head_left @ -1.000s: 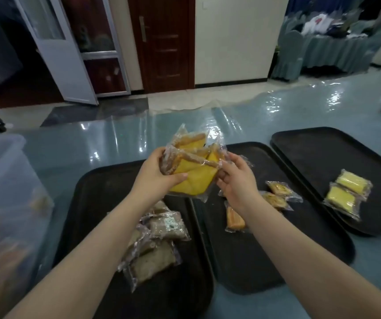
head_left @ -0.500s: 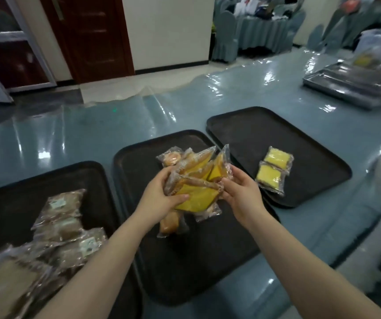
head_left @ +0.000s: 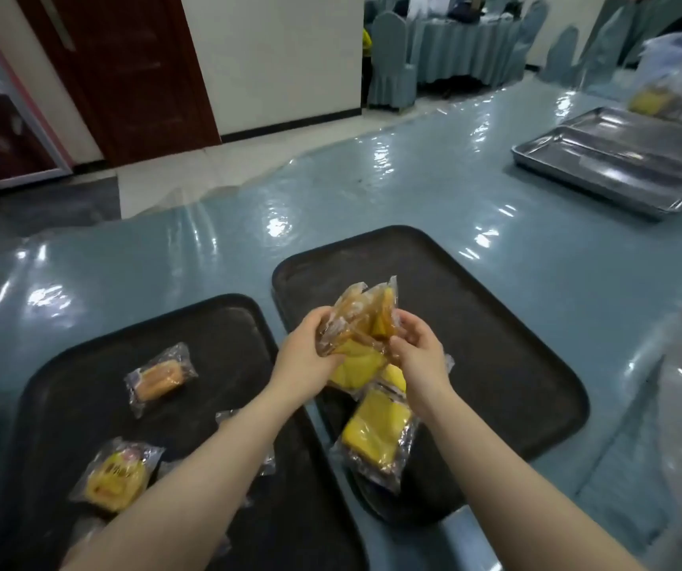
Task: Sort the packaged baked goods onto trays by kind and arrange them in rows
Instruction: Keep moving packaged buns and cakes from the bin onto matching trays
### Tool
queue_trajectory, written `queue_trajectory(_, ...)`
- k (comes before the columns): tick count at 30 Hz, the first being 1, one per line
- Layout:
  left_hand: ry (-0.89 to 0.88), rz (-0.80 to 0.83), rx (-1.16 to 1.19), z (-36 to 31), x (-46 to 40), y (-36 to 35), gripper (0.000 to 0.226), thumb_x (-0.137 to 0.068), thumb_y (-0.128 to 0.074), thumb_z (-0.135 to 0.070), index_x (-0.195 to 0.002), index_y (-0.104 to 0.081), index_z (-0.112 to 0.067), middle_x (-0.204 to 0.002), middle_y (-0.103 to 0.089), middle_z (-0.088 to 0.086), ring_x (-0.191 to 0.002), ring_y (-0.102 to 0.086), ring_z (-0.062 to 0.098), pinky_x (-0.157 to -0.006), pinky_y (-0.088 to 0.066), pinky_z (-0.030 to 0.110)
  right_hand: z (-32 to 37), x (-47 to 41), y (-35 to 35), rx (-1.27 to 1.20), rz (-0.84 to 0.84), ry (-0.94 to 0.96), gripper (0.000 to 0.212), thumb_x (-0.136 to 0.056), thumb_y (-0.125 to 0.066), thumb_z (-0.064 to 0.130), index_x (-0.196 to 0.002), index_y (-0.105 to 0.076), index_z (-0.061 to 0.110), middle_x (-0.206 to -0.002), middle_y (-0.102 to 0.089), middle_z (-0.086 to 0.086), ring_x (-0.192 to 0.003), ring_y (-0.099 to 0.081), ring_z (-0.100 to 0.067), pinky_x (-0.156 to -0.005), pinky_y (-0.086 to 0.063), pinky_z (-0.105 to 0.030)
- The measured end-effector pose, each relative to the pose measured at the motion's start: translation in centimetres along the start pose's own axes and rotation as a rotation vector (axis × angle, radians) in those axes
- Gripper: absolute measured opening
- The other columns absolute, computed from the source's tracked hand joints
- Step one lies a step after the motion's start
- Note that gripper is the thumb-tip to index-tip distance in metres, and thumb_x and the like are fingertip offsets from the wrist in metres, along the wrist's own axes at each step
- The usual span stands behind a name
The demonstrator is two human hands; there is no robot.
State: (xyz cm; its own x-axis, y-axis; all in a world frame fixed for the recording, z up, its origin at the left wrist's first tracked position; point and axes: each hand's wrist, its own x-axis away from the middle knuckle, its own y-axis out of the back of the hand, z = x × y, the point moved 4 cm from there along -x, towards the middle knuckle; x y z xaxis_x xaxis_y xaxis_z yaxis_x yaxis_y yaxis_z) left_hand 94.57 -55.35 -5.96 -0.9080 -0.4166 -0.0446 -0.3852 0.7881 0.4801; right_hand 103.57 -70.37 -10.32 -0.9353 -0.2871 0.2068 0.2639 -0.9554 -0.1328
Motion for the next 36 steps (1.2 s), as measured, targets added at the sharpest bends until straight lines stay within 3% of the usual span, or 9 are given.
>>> queue_trajectory(4, -0.070, -0.008, -0.192, -1.2, -5.3, -2.5, 0.085, -0.073, -0.077, -0.029, -0.142, -0.028, -0.034, -0.134, -0.052, -0.005, -0.120, -0.052, 0.013, -0.096, -0.046, 0.032, 0.5, -4.4, 1.2, -0.046, 0.054, -0.036, 0.050, -0.092, -0.054, 0.002, -0.137, -0.048, 0.023, -0.134, -0.057, 0.001, -0.119, -0.056, -0.013, -0.097, -0.050, -0.037)
queue_trajectory(7, 0.016, 0.135, -0.441, -0.4, -7.4, -4.4, 0.125, -0.065, -0.084, -0.034, -0.148, 0.010, -0.036, -0.160, -0.003, -0.001, -0.145, -0.013, 0.018, -0.116, -0.021, 0.046, 0.8, -6.6, 2.2, 0.109, 0.027, -0.042, 0.064, -0.093, -0.058, 0.017, -0.149, -0.029, 0.027, -0.147, -0.043, 0.003, -0.128, -0.047, -0.016, -0.105, -0.042, -0.043)
queue_trajectory(9, 0.047, 0.193, -0.531, 0.6, -7.5, -5.1, 0.132, -0.062, -0.085, -0.038, -0.148, 0.015, -0.031, -0.159, 0.011, -0.001, -0.146, 0.003, 0.018, -0.117, -0.003, 0.047, 0.8, -6.9, 2.5, 0.256, -0.017, -0.037, 0.071, -0.093, -0.057, 0.024, -0.152, -0.018, 0.027, -0.152, -0.035, 0.003, -0.136, -0.038, -0.020, -0.110, -0.036, -0.046)
queue_trajectory(13, 0.032, 0.259, -0.482, 1.7, -5.7, -5.3, 0.128, -0.064, -0.082, -0.043, -0.149, 0.012, -0.026, -0.159, 0.010, -0.003, -0.144, 0.007, 0.013, -0.114, 0.002, 0.041, 0.5, -5.5, 2.5, 0.499, -0.114, 0.016, 0.087, -0.093, -0.056, 0.031, -0.153, 0.005, 0.017, -0.161, 0.002, 0.001, -0.147, 0.006, -0.017, -0.119, -0.009, -0.045)
queue_trajectory(17, 0.029, 0.274, -0.392, 1.5, -3.2, -4.2, 0.121, -0.068, -0.079, -0.048, -0.150, 0.007, -0.025, -0.159, 0.003, -0.005, -0.145, -0.001, 0.013, -0.118, -0.007, 0.042, 0.5, -2.9, 0.9, 0.735, -0.094, 0.115, 0.079, -0.094, -0.053, 0.031, -0.153, -0.003, 0.015, -0.160, 0.010, -0.003, -0.145, 0.015, -0.018, -0.118, -0.005, -0.043)
queue_trajectory(25, -0.012, 0.101, -0.247, 1.1, 5.0, 2.5, 0.092, -0.079, -0.072, -0.039, -0.149, -0.013, -0.032, -0.156, -0.021, -0.009, -0.140, -0.025, 0.010, -0.104, -0.023, 0.021, 0.9, 6.3, -4.8, 0.585, 0.101, 0.211, 0.055, -0.094, -0.054, 0.030, -0.146, -0.036, 0.022, -0.155, -0.029, 0.005, -0.142, -0.024, -0.011, -0.112, -0.024, -0.028)
queue_trajectory(30, 0.029, -0.159, -0.210, 2.7, 14.4, 11.3, 0.072, -0.083, -0.068, -0.028, -0.145, -0.029, -0.029, -0.146, -0.040, -0.005, -0.131, -0.039, 0.013, -0.101, -0.033, 0.027, 0.6, 15.3, -11.4, 0.485, 0.237, 0.251, 0.046, -0.093, -0.056, 0.024, -0.139, -0.048, 0.020, -0.139, -0.052, 0.005, -0.127, -0.046, -0.007, -0.102, -0.038, -0.025)
queue_trajectory(34, 0.069, -0.239, -0.085, 5.0, 23.4, 19.1, 0.061, -0.083, -0.068, -0.022, -0.135, -0.039, -0.036, -0.128, -0.051, -0.014, -0.117, -0.050, 0.009, -0.090, -0.037, 0.020, -0.1, 23.9, -17.9, 0.422, 0.320, 0.294, 0.039, -0.092, -0.058, 0.023, -0.131, -0.056, 0.023, -0.128, -0.060, 0.009, -0.116, -0.054, -0.002, -0.100, -0.044, -0.028)
queue_trajectory(36, 0.076, -0.270, -0.073, 5.8, 27.7, 22.7, 0.060, -0.083, -0.069, -0.021, -0.135, -0.042, -0.030, -0.128, -0.052, -0.010, -0.115, -0.050, 0.008, -0.093, -0.040, 0.025, -0.7, 28.1, -21.0, 0.374, 0.385, 0.297, 0.036, -0.092, -0.058, 0.019, -0.128, -0.058, 0.022, -0.124, -0.061, 0.010, -0.112, -0.055, 0.001, -0.094, -0.046, -0.019)
